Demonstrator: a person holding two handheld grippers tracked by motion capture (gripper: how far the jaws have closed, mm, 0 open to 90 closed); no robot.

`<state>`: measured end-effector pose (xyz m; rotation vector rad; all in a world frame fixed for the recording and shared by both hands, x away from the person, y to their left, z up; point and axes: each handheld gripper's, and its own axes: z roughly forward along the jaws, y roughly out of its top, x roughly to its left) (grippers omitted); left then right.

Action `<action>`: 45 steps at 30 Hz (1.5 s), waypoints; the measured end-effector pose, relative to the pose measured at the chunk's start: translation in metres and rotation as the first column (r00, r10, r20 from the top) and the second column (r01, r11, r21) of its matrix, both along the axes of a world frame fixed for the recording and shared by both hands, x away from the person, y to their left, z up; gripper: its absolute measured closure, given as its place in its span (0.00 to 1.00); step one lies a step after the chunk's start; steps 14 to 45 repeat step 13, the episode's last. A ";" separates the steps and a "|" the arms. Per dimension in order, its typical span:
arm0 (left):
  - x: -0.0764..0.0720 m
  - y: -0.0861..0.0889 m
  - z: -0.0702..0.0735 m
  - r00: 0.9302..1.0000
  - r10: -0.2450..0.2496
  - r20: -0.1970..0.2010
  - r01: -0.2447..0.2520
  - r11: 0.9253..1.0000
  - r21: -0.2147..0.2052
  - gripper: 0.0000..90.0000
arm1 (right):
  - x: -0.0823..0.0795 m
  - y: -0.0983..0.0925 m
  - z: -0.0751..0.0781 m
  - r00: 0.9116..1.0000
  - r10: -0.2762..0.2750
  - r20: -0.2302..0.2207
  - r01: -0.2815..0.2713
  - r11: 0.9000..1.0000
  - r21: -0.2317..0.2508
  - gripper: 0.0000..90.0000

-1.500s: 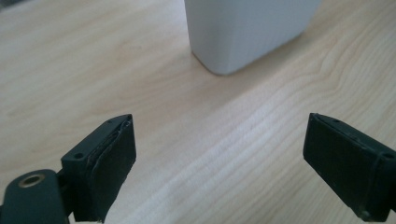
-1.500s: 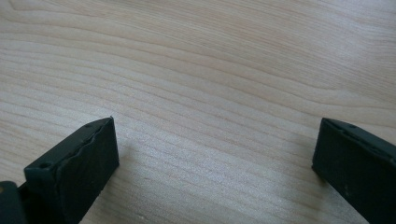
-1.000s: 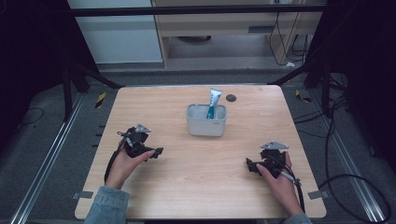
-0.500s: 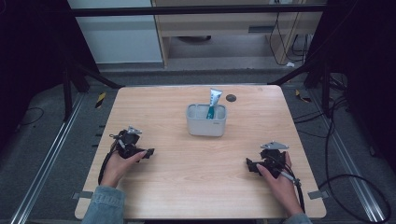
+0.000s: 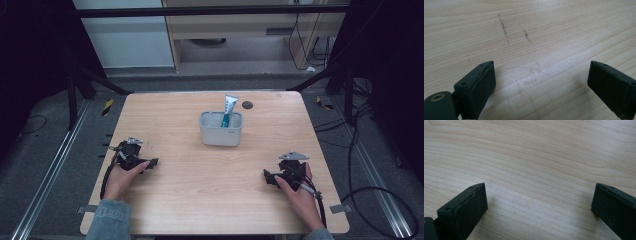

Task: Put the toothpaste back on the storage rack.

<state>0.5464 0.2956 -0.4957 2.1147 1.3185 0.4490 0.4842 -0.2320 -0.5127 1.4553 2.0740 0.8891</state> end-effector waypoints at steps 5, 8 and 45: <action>0.000 0.002 -0.003 1.000 -0.013 0.027 0.013 1.000 0.003 0.07 | 0.000 0.000 0.000 1.000 0.000 0.000 0.000 1.000 0.000 0.01; -0.001 0.003 -0.009 0.996 -0.024 0.082 0.024 1.000 0.005 0.04 | 0.000 0.000 0.000 1.000 0.000 0.000 0.000 1.000 -0.001 0.01; -0.001 0.005 -0.012 0.994 -0.025 0.107 0.025 1.000 -0.003 0.01 | 0.000 0.000 0.000 1.000 0.000 0.000 0.000 1.000 0.000 0.01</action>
